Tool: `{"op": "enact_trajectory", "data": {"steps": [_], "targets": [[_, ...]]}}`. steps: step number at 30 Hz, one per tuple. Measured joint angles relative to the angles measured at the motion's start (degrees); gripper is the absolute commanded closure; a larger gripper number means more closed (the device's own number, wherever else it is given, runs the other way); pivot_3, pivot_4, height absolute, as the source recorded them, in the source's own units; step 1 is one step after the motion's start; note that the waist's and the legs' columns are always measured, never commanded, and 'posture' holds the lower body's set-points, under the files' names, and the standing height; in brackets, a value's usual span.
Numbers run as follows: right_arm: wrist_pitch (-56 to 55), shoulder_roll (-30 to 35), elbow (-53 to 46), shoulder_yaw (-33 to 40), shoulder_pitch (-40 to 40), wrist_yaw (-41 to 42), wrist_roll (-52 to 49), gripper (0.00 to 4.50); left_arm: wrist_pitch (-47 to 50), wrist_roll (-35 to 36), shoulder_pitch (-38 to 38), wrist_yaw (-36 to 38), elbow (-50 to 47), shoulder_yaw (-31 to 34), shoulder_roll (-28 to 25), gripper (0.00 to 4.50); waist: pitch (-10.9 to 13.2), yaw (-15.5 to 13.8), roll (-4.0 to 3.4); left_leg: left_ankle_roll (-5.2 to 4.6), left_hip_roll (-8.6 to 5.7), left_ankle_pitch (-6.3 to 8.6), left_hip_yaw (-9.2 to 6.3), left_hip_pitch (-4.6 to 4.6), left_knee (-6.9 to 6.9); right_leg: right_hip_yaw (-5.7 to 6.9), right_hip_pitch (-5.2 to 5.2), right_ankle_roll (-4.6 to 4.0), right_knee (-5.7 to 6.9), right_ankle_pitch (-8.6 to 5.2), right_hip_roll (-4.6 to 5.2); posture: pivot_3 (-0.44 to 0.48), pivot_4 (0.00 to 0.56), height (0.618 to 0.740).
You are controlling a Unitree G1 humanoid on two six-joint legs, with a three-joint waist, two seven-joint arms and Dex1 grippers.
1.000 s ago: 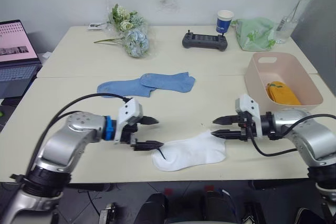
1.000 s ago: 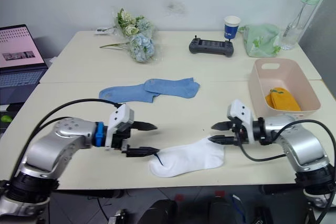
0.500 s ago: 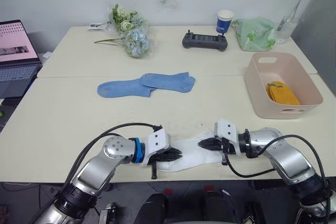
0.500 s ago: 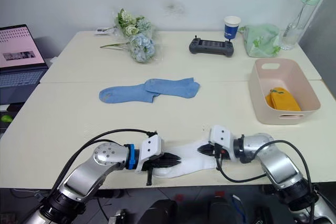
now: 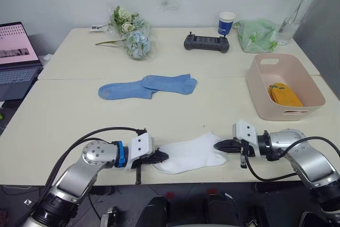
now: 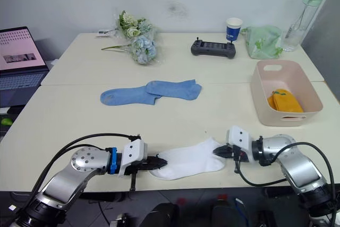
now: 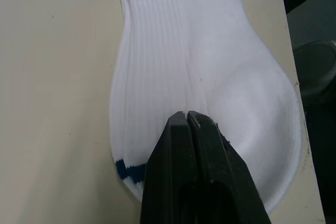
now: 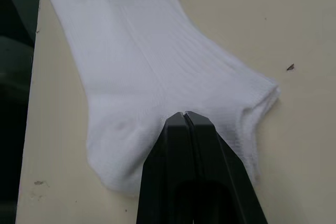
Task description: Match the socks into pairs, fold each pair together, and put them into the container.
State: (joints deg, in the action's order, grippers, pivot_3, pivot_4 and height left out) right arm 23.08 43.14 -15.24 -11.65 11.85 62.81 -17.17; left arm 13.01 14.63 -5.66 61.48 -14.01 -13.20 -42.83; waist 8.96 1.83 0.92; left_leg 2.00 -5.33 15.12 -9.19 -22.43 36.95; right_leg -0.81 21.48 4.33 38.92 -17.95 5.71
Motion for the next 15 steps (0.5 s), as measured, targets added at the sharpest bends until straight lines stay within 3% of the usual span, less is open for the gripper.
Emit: {"op": "enact_trajectory", "data": {"steps": [5, 15], "targets": [[2.2, -1.2, -2.8, -1.2, 0.1, -0.3, -1.6, 4.5, 1.8, 1.5, -0.3, 1.8, -2.4, 0.1, -0.9, 4.48, 0.0, -0.1, 0.02, 0.0, -0.03, 0.0, -0.02, -0.04, 0.01, 0.03, -0.01, 0.01, -0.05, 0.0, 0.02, 0.0, 0.15, 0.74], [-2.2, 2.7, 0.1, -2.4, -2.3, 0.4, 3.7, 4.5, -1.2, -2.3, 1.5, 1.7, -1.0, 0.0, -2.6, 4.48, 0.0, -0.2, 0.01, -0.01, -0.02, 0.01, 0.0, -0.01, 0.0, 0.03, -0.02, 0.01, -0.04, -0.01, 0.01, 0.0, 0.15, 0.74]]}}
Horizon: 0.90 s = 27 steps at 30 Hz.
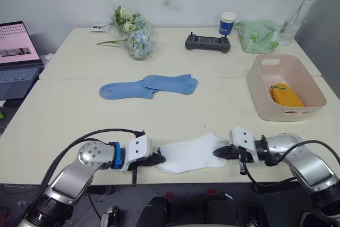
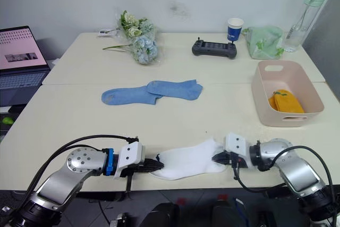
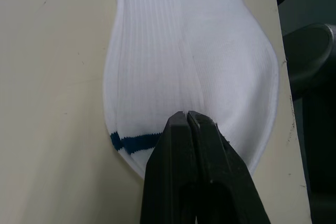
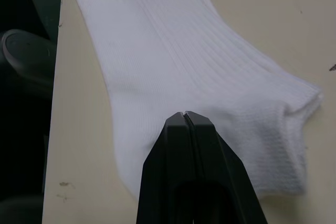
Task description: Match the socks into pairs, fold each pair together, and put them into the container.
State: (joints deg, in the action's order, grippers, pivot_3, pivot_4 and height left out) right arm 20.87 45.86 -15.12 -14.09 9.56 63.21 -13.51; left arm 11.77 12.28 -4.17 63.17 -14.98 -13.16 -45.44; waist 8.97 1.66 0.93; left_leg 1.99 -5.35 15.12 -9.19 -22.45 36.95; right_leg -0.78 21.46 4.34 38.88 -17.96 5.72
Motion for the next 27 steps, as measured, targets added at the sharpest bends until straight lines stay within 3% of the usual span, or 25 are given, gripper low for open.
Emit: {"op": "enact_trajectory", "data": {"steps": [4, 6, 16, 24, 27], "targets": [[7.7, -0.1, -0.7, 5.4, 0.5, -0.2, -6.6, 4.5, 0.3, 1.3, 0.0, -0.1, 0.0, 1.1, 0.8, 4.48, 0.0, 0.0, 0.01, 0.0, 0.0, 0.0, -0.01, -0.01, 0.0, 0.0, 0.0, 0.0, 0.01, 0.0, 0.0, 0.0, 0.15, 0.74], [12.0, -0.3, -1.8, 8.5, 1.2, -1.2, -10.4, 4.12, 0.3, 1.5, 0.0, -0.4, 0.0, 1.8, 1.0, 4.5, 0.0, 0.0, 0.01, 0.0, 0.0, 0.0, -0.02, -0.01, 0.0, -0.01, 0.01, 0.0, 0.0, 0.0, 0.0, 0.0, 0.15, 0.74], [21.2, 0.6, -0.7, 10.8, 2.2, -5.8, -12.5, 0.69, 0.5, 2.8, 0.1, -1.8, -1.6, 2.3, 2.0, 4.5, 0.0, 0.0, 0.01, -0.05, 0.0, 0.03, 0.0, -0.02, -0.01, -0.01, 0.02, 0.0, 0.0, 0.0, 0.01, 0.0, 0.15, 0.74], [23.7, 0.4, -2.5, 5.4, 2.1, -6.2, -12.0, 0.69, 0.5, 2.8, 0.2, -2.5, -1.7, 2.3, 2.4, 4.5, 0.0, 0.0, 0.01, -0.12, 0.0, 0.07, -0.01, -0.02, -0.01, 0.0, 0.02, 0.0, 0.0, 0.0, 0.01, 0.0, 0.15, 0.74], [24.2, 0.0, -2.9, 4.9, 2.1, -6.2, -12.4, 1.31, 0.5, 2.8, 0.6, -2.6, -1.7, 2.3, 2.4, 4.5, 0.0, 0.0, 0.01, -0.11, 0.0, 0.06, -0.01, -0.02, -0.01, -0.01, 0.02, 0.0, -0.01, 0.0, 0.01, 0.0, 0.15, 0.74]]}}
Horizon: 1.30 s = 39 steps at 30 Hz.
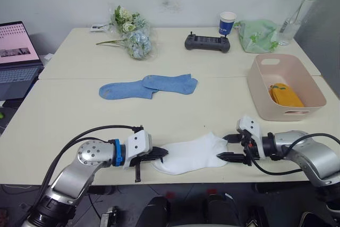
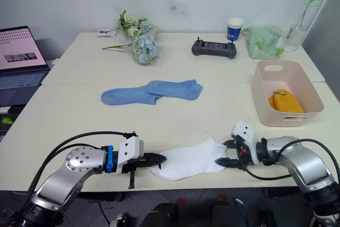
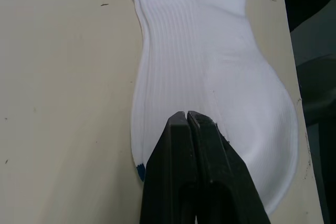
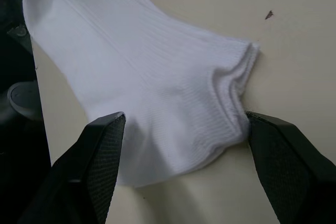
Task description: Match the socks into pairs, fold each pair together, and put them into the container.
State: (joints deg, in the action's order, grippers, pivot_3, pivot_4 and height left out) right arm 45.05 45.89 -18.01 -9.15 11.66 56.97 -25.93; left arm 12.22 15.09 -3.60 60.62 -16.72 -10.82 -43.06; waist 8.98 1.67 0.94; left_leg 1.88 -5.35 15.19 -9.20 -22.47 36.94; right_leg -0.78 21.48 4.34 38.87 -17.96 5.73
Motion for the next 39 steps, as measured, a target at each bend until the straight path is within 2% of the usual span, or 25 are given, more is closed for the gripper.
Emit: {"op": "enact_trajectory", "data": {"steps": [9, 13, 17, 23, 27, 33, 39], "targets": [[2.9, -1.4, 0.7, 1.7, 0.1, -0.9, -2.3, 4.47, 0.8, 0.3, -0.8, -0.2, -1.2, 0.0, 0.2, 4.5, 0.0, 0.0, 0.0, -0.01, -0.01, 0.01, 0.0, 0.0, 0.0, 0.01, 0.0, 0.0, 0.0, 0.0, 0.0, 0.0, 0.15, 0.74], [4.2, -1.1, 1.9, 3.5, 0.2, -0.6, -3.5, 4.47, 1.1, 0.4, -2.9, 0.1, -1.1, 0.0, 0.7, 4.5, 0.0, 0.0, 0.0, -0.03, -0.02, 0.02, 0.0, -0.01, 0.0, 0.02, -0.01, 0.0, 0.0, 0.0, 0.0, 0.0, 0.15, 0.74], [4.9, 1.6, 3.9, 5.0, 1.8, 1.3, -4.7, 4.47, 3.3, 0.9, -8.4, 0.0, -0.8, -0.8, 4.4, 4.5, 0.0, -0.1, 0.0, -0.01, -0.04, 0.0, 0.03, -0.03, 0.04, 0.03, -0.03, 0.01, -0.03, 0.0, 0.01, 0.0, 0.15, 0.74], [4.8, 3.7, 7.5, 5.6, 6.2, 4.4, -4.6, 4.47, 8.7, 0.3, -15.6, 2.3, 3.4, -10.3, 10.8, 4.5, 0.0, -0.1, 0.02, 0.06, -0.01, -0.04, 0.04, -0.03, 0.04, 0.07, -0.04, 0.01, -0.01, 0.0, -0.01, 0.0, 0.15, 0.74], [5.6, 4.0, 8.4, 5.5, 6.9, 6.2, -4.8, 4.47, 7.0, -4.6, -21.7, 1.5, 12.8, -14.8, 16.2, 4.5, 0.0, -0.1, 0.04, 0.08, -0.02, -0.05, 0.04, -0.09, 0.09, 0.11, -0.03, 0.01, -0.02, 0.0, -0.01, 0.0, 0.15, 0.74], [10.7, 4.7, 7.0, 6.5, 7.0, 7.8, -9.5, 4.47, 5.0, -8.8, -23.8, 1.0, 19.1, -18.1, 19.6, 4.5, 0.0, 0.0, 0.04, 0.08, -0.01, -0.05, 0.03, -0.09, 0.08, 0.09, -0.02, 0.01, -0.04, 0.0, 0.0, 0.0, 0.15, 0.74], [21.9, -0.5, 2.3, 10.9, 7.8, 4.3, -21.2, 4.47, 3.4, -9.8, -23.7, 0.8, 19.5, -18.4, 19.6, 4.5, 0.0, -0.1, 0.05, 0.08, -0.01, -0.05, 0.0, -0.08, 0.1, 0.1, -0.06, 0.01, -0.03, 0.0, 0.01, 0.0, 0.15, 0.74]]}}
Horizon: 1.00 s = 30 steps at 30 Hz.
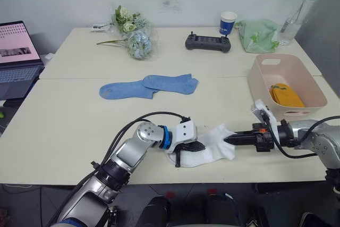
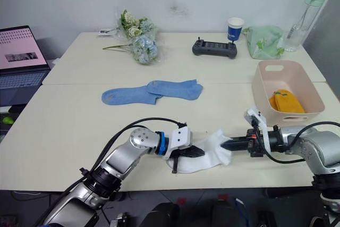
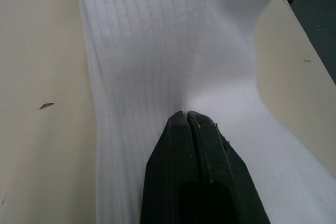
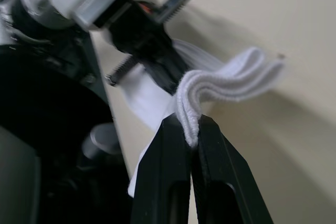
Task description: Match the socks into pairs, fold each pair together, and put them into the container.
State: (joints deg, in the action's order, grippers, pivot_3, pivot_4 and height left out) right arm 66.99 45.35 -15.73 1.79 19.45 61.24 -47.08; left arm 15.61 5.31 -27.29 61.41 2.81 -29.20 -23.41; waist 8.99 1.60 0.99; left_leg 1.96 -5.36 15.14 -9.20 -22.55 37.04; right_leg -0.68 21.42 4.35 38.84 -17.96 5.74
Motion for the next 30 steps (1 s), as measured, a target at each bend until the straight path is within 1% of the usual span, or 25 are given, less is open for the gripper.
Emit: {"op": "enact_trajectory", "data": {"steps": [3, 5, 8, 10, 11, 13, 14, 16, 19, 22, 26, 30], "targets": [[5.3, -6.0, -1.6, 1.4, 1.4, -4.6, -5.8, 4.47, -0.3, 0.0, 0.4, 0.1, -0.2, 0.5, -0.2, 4.5, 0.0, 0.1, 0.0, 0.0, 0.0, 0.0, -0.02, 0.01, -0.01, -0.01, 0.01, 0.0, 0.02, 0.0, 0.0, 0.0, 0.15, 0.74], [6.5, -8.9, -2.1, 1.0, 2.0, -7.3, -6.7, 4.47, 0.0, 0.4, 1.3, 0.4, -1.1, 1.3, -1.0, 4.5, 0.0, 0.1, 0.0, 0.0, -0.01, 0.0, -0.02, 0.0, -0.01, -0.02, 0.04, 0.0, 0.03, 0.0, 0.0, 0.0, 0.15, 0.74], [6.2, -11.9, -1.9, -1.0, 3.0, -10.2, -6.2, 4.47, 2.7, 2.3, 3.2, 1.4, -4.6, 3.9, -4.7, 4.5, 0.0, 0.3, -0.01, 0.0, 0.0, 0.0, -0.03, 0.0, -0.04, -0.05, 0.12, 0.0, 0.08, 0.0, -0.01, 0.0, 0.15, 0.74], [5.2, -13.5, -1.3, -3.3, 4.3, -11.2, -5.3, 4.47, 6.9, 5.6, 5.9, 3.6, -9.8, 7.4, -10.8, 4.5, 0.0, 0.8, -0.01, 0.0, 0.03, 0.0, -0.02, -0.08, -0.07, -0.15, 0.33, -0.01, 0.16, 0.0, -0.05, 0.0, 0.15, 0.74], [4.6, -14.1, -1.0, -4.3, 4.7, -11.3, -4.6, 4.47, 10.0, 8.4, 7.6, 5.3, -13.5, 10.4, -15.3, 4.5, 0.0, 1.1, -0.01, 0.0, 0.05, 0.0, -0.05, -0.16, -0.08, -0.15, 0.44, -0.01, 0.19, 0.0, -0.08, 0.0, 0.15, 0.74], [3.7, -14.1, 0.1, -6.1, 5.2, -11.3, -3.4, 4.47, 14.6, 12.6, 8.9, 7.8, -18.7, 16.5, -22.5, 4.5, 0.0, 1.2, -0.05, 0.01, 0.05, 0.0, -0.09, -0.23, -0.07, -0.12, 0.5, -0.01, 0.18, 0.0, -0.1, 0.0, 0.15, 0.74], [3.2, -14.2, 0.5, -7.1, 5.5, -11.1, -3.0, 4.47, 16.3, 14.3, 8.9, 8.5, -20.6, 19.0, -24.6, 4.5, 0.0, 1.0, -0.05, 0.01, 0.01, 0.0, -0.08, -0.24, -0.06, -0.11, 0.47, -0.01, 0.14, 0.0, -0.06, 0.0, 0.15, 0.74], [1.6, -14.3, 0.8, -9.8, 6.7, -10.1, -1.3, 4.47, 19.2, 17.5, 8.8, 9.2, -23.2, 22.6, -26.9, 4.5, 0.0, 0.5, -0.04, 0.0, -0.04, 0.0, -0.06, -0.23, -0.02, -0.1, 0.4, 0.0, 0.09, 0.0, -0.01, 0.0, 0.15, 0.74], [-0.7, -14.3, 1.0, -14.2, 7.7, -8.1, 0.7, 4.47, 19.8, 18.2, 9.2, 8.9, -23.3, 24.7, -29.1, 4.5, 0.0, 0.2, -0.04, 0.0, -0.02, 0.0, -0.07, -0.23, -0.03, -0.07, 0.4, 0.0, 0.1, 0.0, -0.02, 0.0, 0.15, 0.74], [-2.4, -14.2, 1.6, -17.0, 8.5, -6.0, 2.0, 3.72, 18.9, 18.0, 10.9, 7.6, -22.7, 25.5, -29.4, 4.5, 0.0, 0.3, -0.05, 0.0, -0.01, 0.0, -0.05, -0.23, -0.04, -0.09, 0.42, -0.01, 0.1, 0.0, -0.02, 0.0, 0.15, 0.74], [-3.0, -13.7, 2.6, -17.9, 9.0, -3.7, 3.0, 2.31, 18.7, 18.1, 12.0, 4.6, -23.1, 25.5, -27.2, 4.5, 0.0, 0.2, -0.04, 0.01, -0.01, 0.0, -0.06, -0.25, -0.04, -0.09, 0.43, -0.01, 0.11, 0.0, -0.02, 0.0, 0.15, 0.74], [-1.3, -13.7, 2.7, -15.8, 11.0, -3.7, 1.6, 0.9, 18.6, 18.2, 11.3, 2.4, -24.5, 24.5, -23.7, 4.5, 0.0, 0.2, -0.04, 0.01, -0.01, 0.0, -0.05, -0.25, -0.03, -0.1, 0.42, -0.01, 0.1, 0.0, -0.02, 0.0, 0.15, 0.74]]}}
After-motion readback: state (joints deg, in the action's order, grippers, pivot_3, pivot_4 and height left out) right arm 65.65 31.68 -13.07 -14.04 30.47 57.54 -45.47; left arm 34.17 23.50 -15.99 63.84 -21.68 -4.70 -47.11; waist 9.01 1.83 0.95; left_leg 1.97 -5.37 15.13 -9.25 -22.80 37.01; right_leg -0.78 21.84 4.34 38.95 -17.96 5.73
